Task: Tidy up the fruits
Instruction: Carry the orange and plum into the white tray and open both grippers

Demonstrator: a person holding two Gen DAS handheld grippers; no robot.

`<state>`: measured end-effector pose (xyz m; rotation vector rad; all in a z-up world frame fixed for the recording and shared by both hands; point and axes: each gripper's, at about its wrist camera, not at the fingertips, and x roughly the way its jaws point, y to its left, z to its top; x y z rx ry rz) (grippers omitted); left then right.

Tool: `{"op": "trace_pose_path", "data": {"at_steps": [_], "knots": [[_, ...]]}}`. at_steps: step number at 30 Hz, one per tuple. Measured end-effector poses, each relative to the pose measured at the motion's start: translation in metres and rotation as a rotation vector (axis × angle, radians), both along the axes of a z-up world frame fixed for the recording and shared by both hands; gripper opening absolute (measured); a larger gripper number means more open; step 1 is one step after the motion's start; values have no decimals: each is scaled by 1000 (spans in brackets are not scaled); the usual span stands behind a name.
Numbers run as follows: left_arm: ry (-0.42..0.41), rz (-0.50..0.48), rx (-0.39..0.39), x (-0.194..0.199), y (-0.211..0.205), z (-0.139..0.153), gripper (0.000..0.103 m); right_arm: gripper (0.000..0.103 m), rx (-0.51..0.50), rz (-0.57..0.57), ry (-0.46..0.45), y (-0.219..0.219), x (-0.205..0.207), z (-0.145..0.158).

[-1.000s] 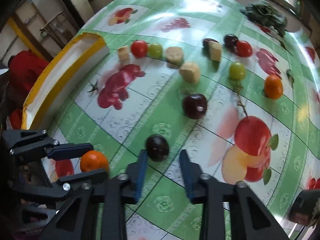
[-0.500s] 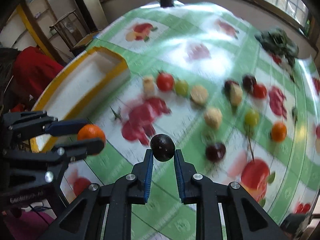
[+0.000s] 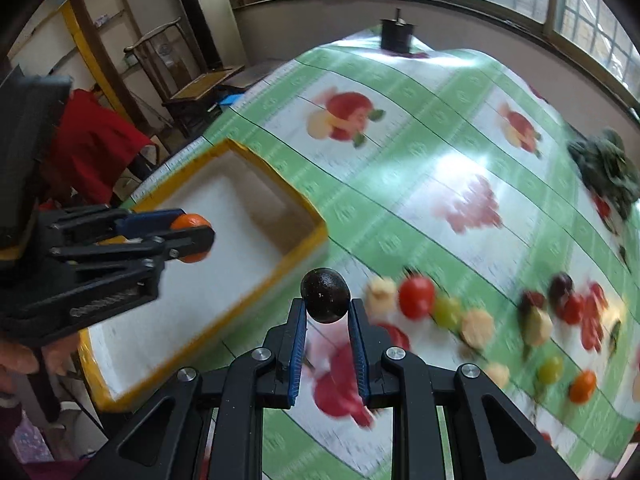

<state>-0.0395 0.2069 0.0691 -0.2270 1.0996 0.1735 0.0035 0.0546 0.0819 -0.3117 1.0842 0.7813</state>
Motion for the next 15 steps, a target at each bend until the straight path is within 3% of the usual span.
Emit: {"op": "trace_pose_path", "data": {"at_steps": [8,15], "knots": [[52,89,-8,19,33,-26,33,21,25,74,44,54,21,-10],[73,99,-4,24,37,-35,33,21,-2,115,101,80,29,-36]]}}
